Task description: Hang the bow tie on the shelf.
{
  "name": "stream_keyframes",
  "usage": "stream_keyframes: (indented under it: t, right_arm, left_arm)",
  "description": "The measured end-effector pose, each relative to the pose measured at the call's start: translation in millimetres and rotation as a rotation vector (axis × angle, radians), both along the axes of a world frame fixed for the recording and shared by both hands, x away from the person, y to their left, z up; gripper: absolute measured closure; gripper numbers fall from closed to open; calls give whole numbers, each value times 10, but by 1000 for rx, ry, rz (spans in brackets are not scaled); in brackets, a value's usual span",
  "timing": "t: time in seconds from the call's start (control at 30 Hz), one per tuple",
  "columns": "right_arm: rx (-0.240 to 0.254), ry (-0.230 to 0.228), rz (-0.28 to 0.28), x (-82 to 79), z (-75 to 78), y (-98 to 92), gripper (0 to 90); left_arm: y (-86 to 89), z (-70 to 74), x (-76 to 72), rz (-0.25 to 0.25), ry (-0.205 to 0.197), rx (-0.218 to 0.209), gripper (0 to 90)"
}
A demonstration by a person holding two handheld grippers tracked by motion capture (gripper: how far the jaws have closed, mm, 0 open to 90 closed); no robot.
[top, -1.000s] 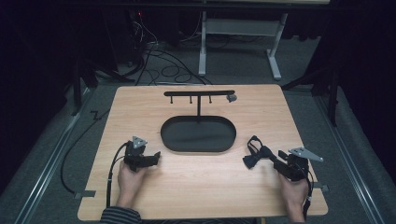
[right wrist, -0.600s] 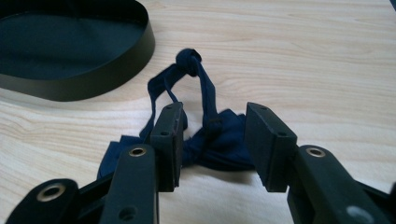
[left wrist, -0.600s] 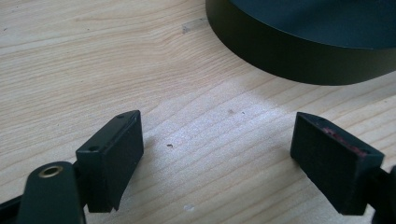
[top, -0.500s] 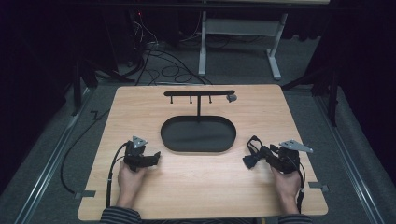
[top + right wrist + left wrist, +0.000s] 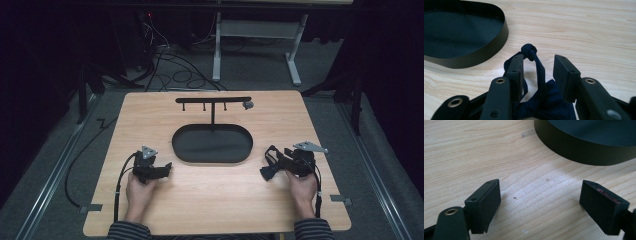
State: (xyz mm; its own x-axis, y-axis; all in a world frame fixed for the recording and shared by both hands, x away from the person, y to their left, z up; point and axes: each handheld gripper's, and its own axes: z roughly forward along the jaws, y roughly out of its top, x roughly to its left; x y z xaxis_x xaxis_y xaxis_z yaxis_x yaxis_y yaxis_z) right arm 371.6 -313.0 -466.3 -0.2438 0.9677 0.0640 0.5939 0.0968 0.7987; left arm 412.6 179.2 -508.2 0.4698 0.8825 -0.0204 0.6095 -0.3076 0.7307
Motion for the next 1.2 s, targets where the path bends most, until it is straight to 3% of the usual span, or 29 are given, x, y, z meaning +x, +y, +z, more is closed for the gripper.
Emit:
stream_keyframes:
  t: [0.33, 0.47, 0.73, 1.2]
  right_arm:
    - [0, 55, 9, 114, -119, 12, 709]
    - [-2, 73, 18, 132, -145, 22, 797]
    - [-4, 67, 26, 131, -147, 27, 895]
    - [-4, 12, 46, 30, -28, 24, 900]
  left_arm:
    - [0, 0, 0, 0, 0, 0, 176]
    - [0, 0, 0, 0, 0, 0, 176]
    - [0, 0, 0, 0, 0, 0, 177]
    - [-1, 0, 0, 1, 0, 0, 176]
